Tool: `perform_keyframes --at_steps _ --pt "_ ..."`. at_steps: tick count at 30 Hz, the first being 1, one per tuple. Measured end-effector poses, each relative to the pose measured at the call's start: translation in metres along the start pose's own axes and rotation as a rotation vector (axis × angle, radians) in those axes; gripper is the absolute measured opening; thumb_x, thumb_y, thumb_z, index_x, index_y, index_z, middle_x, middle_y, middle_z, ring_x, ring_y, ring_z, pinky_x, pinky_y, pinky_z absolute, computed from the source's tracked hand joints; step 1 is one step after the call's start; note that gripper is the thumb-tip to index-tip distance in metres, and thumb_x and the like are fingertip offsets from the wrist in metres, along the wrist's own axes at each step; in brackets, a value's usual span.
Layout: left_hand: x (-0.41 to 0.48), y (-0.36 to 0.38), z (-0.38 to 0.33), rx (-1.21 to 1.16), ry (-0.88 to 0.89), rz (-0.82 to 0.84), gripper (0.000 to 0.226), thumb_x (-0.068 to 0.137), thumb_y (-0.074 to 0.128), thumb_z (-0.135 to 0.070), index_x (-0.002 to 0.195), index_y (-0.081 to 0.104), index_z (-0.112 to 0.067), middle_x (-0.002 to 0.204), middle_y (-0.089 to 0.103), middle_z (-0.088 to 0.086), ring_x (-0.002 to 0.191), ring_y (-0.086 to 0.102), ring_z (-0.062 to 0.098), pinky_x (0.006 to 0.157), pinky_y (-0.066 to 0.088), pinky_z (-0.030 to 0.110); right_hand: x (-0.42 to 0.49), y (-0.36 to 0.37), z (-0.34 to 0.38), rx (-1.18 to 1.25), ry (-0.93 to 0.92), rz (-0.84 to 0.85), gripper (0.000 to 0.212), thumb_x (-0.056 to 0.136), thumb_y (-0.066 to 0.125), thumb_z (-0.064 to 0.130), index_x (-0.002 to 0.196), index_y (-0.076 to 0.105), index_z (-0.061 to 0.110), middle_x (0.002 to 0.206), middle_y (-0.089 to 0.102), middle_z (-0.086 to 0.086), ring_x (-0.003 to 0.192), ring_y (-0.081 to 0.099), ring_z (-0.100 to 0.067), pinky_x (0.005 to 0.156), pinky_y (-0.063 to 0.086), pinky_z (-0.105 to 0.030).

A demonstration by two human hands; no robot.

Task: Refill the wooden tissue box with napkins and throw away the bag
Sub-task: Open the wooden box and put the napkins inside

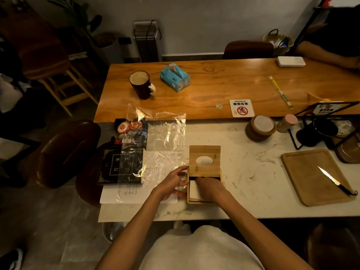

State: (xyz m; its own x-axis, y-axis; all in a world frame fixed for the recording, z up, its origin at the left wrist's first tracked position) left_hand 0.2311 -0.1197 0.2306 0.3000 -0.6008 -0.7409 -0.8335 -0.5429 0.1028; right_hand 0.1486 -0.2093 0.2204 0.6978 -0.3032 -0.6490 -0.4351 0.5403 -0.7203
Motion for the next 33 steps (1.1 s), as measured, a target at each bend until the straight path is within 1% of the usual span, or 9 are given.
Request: perform_keyframes --at_steps 4,8,13,19,21,23,26,30,33 --pt "0.0 0.0 0.0 0.014 0.01 -0.001 0.053 0.093 0.043 0.002 0.126 0.053 -0.038 0.138 0.049 0.005 0.113 0.061 0.027 0.082 0.058 0.053 -0.003 0.002 0.003 0.008 -0.029 -0.011 0.055 0.084 0.058 0.021 0.136 0.042 0.029 0.13 0.06 -0.007 0.113 0.061 -0.032 0.091 0.053 -0.046" --pt "0.001 0.0 0.0 0.025 0.02 0.011 0.053 0.092 0.053 0.001 0.13 0.053 -0.037 0.137 0.049 0.005 0.109 0.061 0.023 0.08 0.059 0.052 -0.007 0.001 0.007 -0.001 -0.068 0.006 0.064 0.083 0.06 0.026 0.141 0.034 0.035 0.138 0.054 -0.008 0.12 0.056 -0.036 0.098 0.048 -0.049" --pt "0.003 -0.001 0.002 0.03 0.024 0.0 0.05 0.096 0.044 -0.002 0.124 0.055 -0.041 0.134 0.052 0.003 0.102 0.064 0.021 0.081 0.058 0.055 -0.008 0.001 0.007 -0.012 -0.085 0.023 0.067 0.085 0.058 0.028 0.145 0.028 0.034 0.142 0.05 -0.01 0.122 0.053 -0.038 0.101 0.044 -0.048" --pt "0.001 0.0 0.001 0.035 0.028 0.008 0.048 0.096 0.047 -0.002 0.119 0.055 -0.043 0.122 0.058 -0.002 0.1 0.063 0.021 0.084 0.056 0.058 -0.013 0.003 0.01 -0.021 -0.082 -0.044 0.061 0.088 0.054 0.029 0.145 0.031 0.031 0.142 0.049 -0.011 0.127 0.048 -0.037 0.106 0.038 -0.048" --pt "0.0 0.001 0.0 0.024 0.035 0.014 0.048 0.094 0.052 -0.001 0.123 0.054 -0.039 0.12 0.059 -0.002 0.107 0.062 0.025 0.085 0.056 0.058 -0.021 -0.002 0.013 -0.046 -0.088 -0.159 0.058 0.091 0.047 0.031 0.146 0.03 0.029 0.14 0.051 -0.01 0.128 0.047 -0.035 0.108 0.035 -0.046" --pt "-0.001 0.0 0.0 0.023 0.043 0.01 0.047 0.094 0.054 -0.002 0.126 0.053 -0.037 0.12 0.06 -0.002 0.109 0.062 0.026 0.084 0.057 0.056 -0.036 -0.006 0.02 -0.1 -0.097 -0.29 0.056 0.09 0.032 0.041 0.144 0.034 0.029 0.139 0.051 -0.008 0.13 0.045 -0.032 0.111 0.031 -0.046" --pt "0.0 0.0 0.001 0.019 0.052 0.005 0.047 0.095 0.053 -0.003 0.128 0.053 -0.037 0.121 0.059 -0.001 0.106 0.062 0.023 0.083 0.058 0.054 -0.055 0.001 0.027 -0.111 -0.114 -0.353 0.065 0.086 0.011 0.055 0.13 0.053 0.032 0.144 0.046 -0.006 0.139 0.036 -0.032 0.116 0.023 -0.051" --pt "0.0 0.0 0.001 0.022 0.057 -0.018 0.044 0.099 0.044 -0.007 0.119 0.057 -0.044 0.121 0.06 -0.001 0.101 0.063 0.02 0.081 0.059 0.051 -0.07 0.004 0.027 -0.09 -0.137 -0.425 0.063 0.093 0.013 0.058 0.109 0.066 0.028 0.133 0.054 -0.006 0.133 0.043 -0.03 0.114 0.029 -0.049" --pt "-0.002 0.001 0.001 0.041 0.061 -0.026 0.044 0.101 0.039 -0.01 0.114 0.057 -0.047 0.121 0.06 -0.001 0.102 0.063 0.02 0.08 0.06 0.049 -0.077 0.013 0.029 -0.067 -0.162 -0.378 0.068 0.094 0.009 0.062 0.111 0.065 0.027 0.125 0.054 -0.004 0.125 0.044 -0.025 0.115 0.027 -0.045"
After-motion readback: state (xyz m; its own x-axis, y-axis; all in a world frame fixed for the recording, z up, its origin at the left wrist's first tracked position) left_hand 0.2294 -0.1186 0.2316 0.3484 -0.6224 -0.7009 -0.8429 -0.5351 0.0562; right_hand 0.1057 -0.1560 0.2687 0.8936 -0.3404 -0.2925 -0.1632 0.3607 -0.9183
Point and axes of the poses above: each hand's wrist, its own x-axis towards the middle knuckle, its own y-axis out of the palm, z = x × y, the point moved 9 cm from there along x, towards the middle knuckle
